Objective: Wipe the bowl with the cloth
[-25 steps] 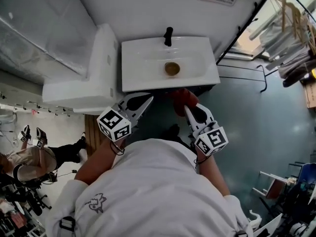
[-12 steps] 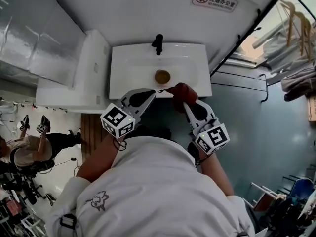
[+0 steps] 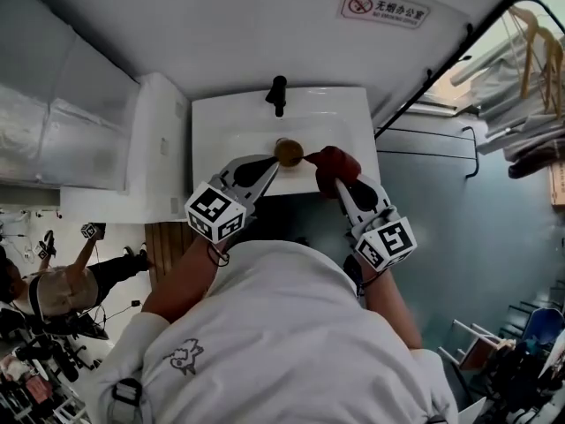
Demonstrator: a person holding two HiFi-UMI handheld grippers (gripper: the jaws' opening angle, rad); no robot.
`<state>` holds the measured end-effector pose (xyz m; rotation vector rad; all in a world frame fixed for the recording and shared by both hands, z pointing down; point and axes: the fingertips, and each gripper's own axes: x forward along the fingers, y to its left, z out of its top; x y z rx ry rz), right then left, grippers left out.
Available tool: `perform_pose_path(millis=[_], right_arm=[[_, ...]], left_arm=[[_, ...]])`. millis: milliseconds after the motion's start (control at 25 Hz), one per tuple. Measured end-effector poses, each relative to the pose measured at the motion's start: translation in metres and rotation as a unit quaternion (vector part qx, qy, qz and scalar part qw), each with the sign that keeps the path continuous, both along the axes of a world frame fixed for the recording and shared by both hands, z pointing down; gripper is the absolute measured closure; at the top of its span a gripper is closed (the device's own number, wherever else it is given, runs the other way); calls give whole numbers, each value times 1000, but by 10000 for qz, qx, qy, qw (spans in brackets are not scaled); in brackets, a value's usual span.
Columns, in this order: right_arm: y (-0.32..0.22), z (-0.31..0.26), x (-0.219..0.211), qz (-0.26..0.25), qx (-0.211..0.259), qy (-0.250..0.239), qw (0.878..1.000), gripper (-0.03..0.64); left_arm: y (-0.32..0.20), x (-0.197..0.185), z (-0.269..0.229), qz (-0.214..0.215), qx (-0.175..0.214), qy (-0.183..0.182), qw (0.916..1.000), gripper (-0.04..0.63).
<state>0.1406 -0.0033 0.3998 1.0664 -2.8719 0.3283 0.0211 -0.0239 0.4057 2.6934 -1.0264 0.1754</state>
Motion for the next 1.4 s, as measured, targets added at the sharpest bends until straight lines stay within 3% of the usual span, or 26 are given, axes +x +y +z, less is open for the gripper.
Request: perform_pose_path(millis=[200,440,560,880,1160,1400], right_arm=[[-37,-9,-21,342,12,-45,9994,563],[-71,2,-30,904,-73,12,9959,563],[-78,13,-35,1006,-169,115,9947,563],[-106,48,-44,825,-570,102,9949,563],[-128,88,-54,486,-1076,71,9930,563],[-142,119,-54,141,-1321,438,9902,563]], left_arm=[[-37,-16,4,497,15,91,9987,581],[-75,-37,38,949,-294,-170,9949,581],[-85,-43,52,984,-480,-127,9939,580],[-116,-47,88,929,-901,-283,9912,568],[-138,-50,144,824,-1445,-490,9848,506],[-150,-35,198,875,-1871,-709,9759,488]])
